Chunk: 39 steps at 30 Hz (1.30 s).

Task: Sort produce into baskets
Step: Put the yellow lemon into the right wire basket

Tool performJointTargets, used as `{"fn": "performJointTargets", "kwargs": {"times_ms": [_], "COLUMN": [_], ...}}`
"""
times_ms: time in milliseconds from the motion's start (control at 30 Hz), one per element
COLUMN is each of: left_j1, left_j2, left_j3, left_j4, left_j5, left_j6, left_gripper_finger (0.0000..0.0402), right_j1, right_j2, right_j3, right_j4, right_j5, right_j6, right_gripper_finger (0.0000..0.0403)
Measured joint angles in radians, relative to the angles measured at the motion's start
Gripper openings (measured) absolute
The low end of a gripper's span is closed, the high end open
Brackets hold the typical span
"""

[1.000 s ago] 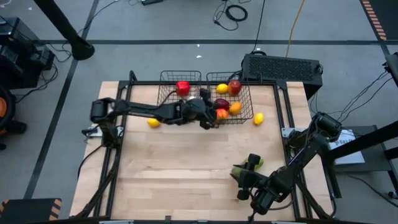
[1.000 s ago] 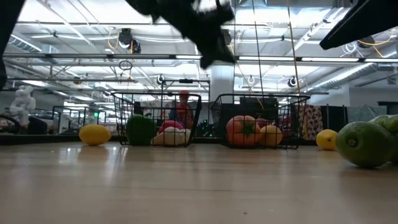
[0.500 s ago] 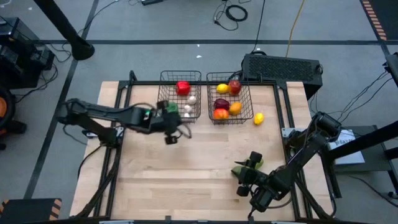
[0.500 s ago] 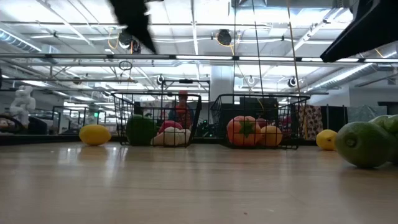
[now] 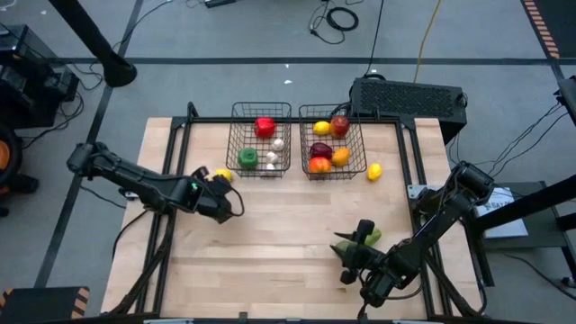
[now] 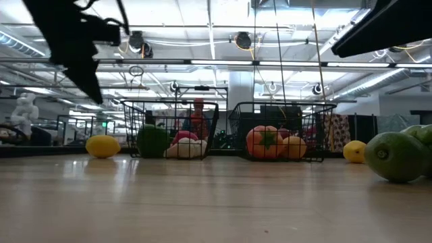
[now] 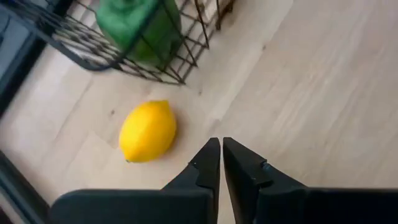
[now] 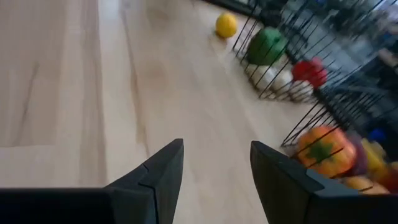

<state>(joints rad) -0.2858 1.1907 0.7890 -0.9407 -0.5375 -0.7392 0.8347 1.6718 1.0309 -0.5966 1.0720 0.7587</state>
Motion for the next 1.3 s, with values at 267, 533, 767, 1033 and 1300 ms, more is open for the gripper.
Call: {"fn": "performJointTargets", "kwargs": {"times_ms": [267, 533, 767, 1033, 1300], "left_j1": [-0.009, -0.001, 0.067, 0.082, 0.111], "left_j2": [-0.003, -0.008, -0.039, -0.094, -0.094], "left_j3": [-0.080, -0.095, -0.096, -0.096, -0.096], "left_j4": [-0.053, -0.107, -0.128, -0.034, -0.009], "left_j5": [0.066, -0.082, -0.112, -0.100, -0.086], "left_j6": [-0.120, -0.016, 0.072, -0.017, -0.060], "left_gripper_finger": [0.0069, 0.0213, 0.0287, 0.0293, 0.0293], "right_j1": [-0.010, -0.002, -0.002, -0.001, 0.002], "right_j2": [0.000, 0.000, 0.000, 0.000, 0.000], "right_j3": [0.000, 0.000, 0.000, 0.000, 0.000], "right_j4": [0.002, 0.000, -0.004, -0.004, -0.005], "right_j5": [-0.006, -0.029, -0.058, -0.113, -0.137], "right_j6": [-0.015, -0.015, -0.011, -0.002, 0.006], "right_gripper_finger": [0.0178, 0.0178, 0.0178, 0.0178, 0.0178]}}
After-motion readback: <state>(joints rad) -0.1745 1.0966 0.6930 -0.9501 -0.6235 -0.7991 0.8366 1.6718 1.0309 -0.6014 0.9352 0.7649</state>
